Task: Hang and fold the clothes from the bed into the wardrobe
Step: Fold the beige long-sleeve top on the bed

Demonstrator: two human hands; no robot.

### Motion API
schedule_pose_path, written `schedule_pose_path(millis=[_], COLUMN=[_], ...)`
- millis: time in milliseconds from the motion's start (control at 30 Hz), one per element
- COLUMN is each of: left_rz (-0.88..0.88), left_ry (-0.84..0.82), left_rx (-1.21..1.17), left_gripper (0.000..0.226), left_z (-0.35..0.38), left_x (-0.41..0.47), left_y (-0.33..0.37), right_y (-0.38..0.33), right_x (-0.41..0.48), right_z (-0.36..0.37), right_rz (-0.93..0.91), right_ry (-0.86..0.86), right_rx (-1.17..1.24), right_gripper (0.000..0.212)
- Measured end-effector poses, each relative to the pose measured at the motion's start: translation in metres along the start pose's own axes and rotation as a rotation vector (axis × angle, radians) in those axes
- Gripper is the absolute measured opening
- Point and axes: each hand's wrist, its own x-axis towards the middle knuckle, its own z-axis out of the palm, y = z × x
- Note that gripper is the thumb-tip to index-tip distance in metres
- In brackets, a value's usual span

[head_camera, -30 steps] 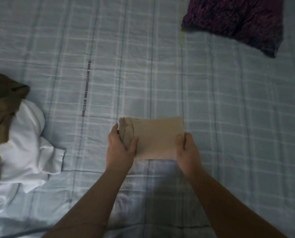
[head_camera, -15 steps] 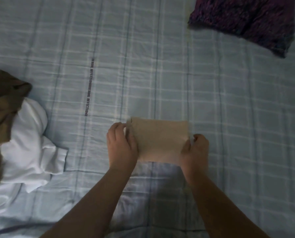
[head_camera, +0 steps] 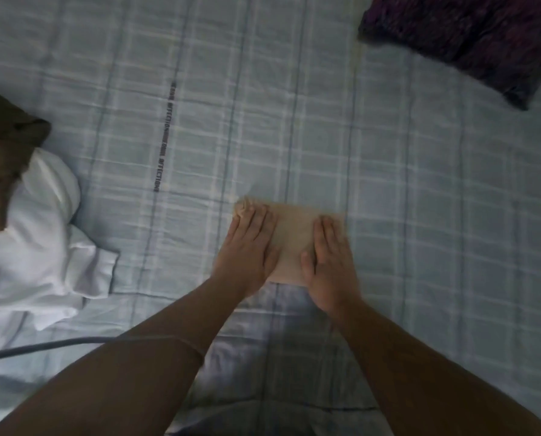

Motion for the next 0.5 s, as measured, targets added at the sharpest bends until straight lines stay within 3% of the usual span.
schedule_pose_path(millis=[100, 200, 267, 333, 400, 500], left_rz=[-0.099, -0.498, -0.77, -0.908, -0.883, -0.829], left_ry=[0.148, 0.374, 0.254, 0.039, -0.06, -0.123], left_rx=[-0.245, -0.531, -0.638, -0.599, -0.531, -0.512], left_gripper=[0.059, 0.054, 0.056, 0.06, 0.065, 0.076], left_z=[-0.015, -0.037, -0.043, -0.044, -0.046, -0.052], left_x=[-0.004, -0.016, -0.018, -0.015, -0.011, 0.001], left_y=[-0.001, 0.005, 0.009, 0.011, 0.015, 0.019], right_y=[-0.006, -0.015, -0.021, -0.023, -0.023, -0.017], right_x=[0.003, -0.002, -0.008, -0.01, -0.012, -0.011], right_z=[-0.015, -0.033, -0.036, -0.035, -0.034, -0.035], right_rz=[0.12, 0.277, 0.459, 0.69, 0.856, 0.872], right_ry=[0.063, 0.24, 0.291, 0.226, 0.14, 0.077], right_rx=[0.282, 0.476, 0.487, 0.51, 0.553, 0.569], right_gripper=[0.062, 0.053, 0.052, 0.065, 0.074, 0.059])
